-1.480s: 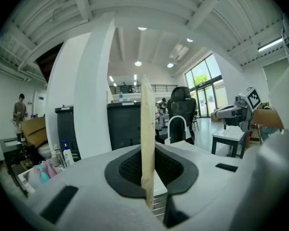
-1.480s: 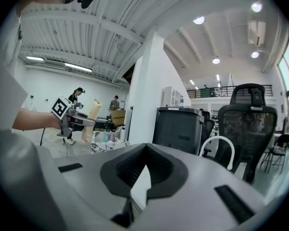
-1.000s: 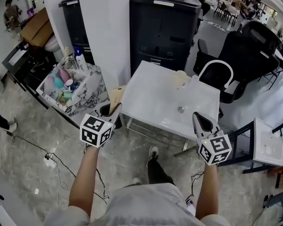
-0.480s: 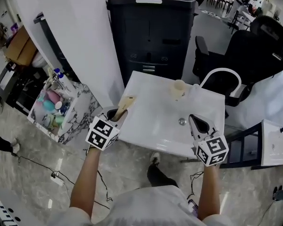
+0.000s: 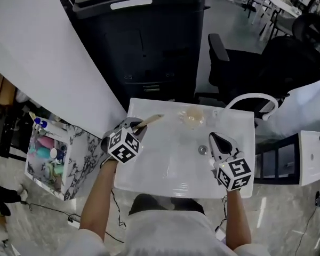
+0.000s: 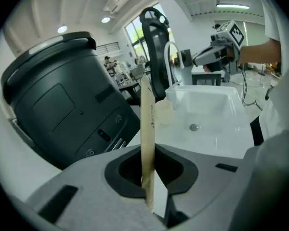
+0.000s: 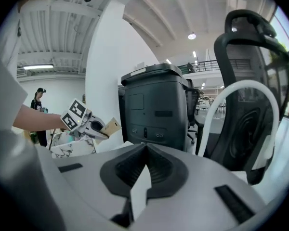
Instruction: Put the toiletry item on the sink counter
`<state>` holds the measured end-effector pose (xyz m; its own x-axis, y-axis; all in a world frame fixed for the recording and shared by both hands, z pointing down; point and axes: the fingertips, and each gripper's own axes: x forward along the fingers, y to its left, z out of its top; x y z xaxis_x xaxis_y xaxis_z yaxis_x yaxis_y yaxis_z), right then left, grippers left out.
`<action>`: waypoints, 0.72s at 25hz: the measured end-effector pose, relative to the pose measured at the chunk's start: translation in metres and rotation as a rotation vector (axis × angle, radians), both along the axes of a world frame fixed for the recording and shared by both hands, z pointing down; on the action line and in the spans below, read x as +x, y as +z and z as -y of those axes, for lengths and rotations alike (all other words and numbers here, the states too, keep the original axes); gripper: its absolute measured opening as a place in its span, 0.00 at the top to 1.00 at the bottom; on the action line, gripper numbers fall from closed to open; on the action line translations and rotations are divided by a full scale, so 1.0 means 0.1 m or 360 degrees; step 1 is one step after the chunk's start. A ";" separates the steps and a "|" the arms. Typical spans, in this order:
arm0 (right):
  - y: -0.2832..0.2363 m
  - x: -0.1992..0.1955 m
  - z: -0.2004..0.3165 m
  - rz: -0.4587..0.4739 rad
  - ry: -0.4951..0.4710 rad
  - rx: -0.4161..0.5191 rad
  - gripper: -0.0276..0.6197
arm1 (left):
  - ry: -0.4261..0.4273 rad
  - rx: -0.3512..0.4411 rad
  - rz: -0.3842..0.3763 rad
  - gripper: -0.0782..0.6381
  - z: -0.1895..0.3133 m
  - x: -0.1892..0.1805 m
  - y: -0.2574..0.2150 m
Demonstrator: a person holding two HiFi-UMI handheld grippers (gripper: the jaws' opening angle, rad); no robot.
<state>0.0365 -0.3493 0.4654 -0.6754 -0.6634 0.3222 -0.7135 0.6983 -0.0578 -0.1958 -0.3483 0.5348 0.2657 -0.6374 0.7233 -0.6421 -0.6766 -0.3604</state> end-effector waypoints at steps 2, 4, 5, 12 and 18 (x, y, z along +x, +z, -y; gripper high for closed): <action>0.06 0.01 0.09 0.0017 0.0086 -0.0040 0.96 | 0.0119 -0.0048 0.0096 0.85 0.22 -0.01 0.18; 0.10 0.00 0.16 -0.0010 0.0160 -0.0052 0.96 | 0.0230 -0.0094 0.0148 0.85 0.44 0.00 0.36; 0.12 -0.01 0.18 -0.0027 0.0191 -0.0054 0.96 | 0.0283 -0.0123 0.0149 0.85 0.53 0.01 0.45; 0.42 0.06 0.14 -0.0068 0.0425 -0.0187 0.96 | 0.0637 -0.0280 0.0282 0.85 0.94 0.11 0.97; 0.71 0.00 -0.01 -0.0097 0.0535 -0.0302 0.96 | 0.0809 -0.0383 0.0342 0.85 1.08 0.17 1.34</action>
<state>0.0367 -0.3487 0.5359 -0.4064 -0.7690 0.4934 -0.9067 0.4061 -0.1139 -0.1784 -0.4561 0.6686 0.3262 -0.2803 0.9028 -0.1464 -0.9585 -0.2448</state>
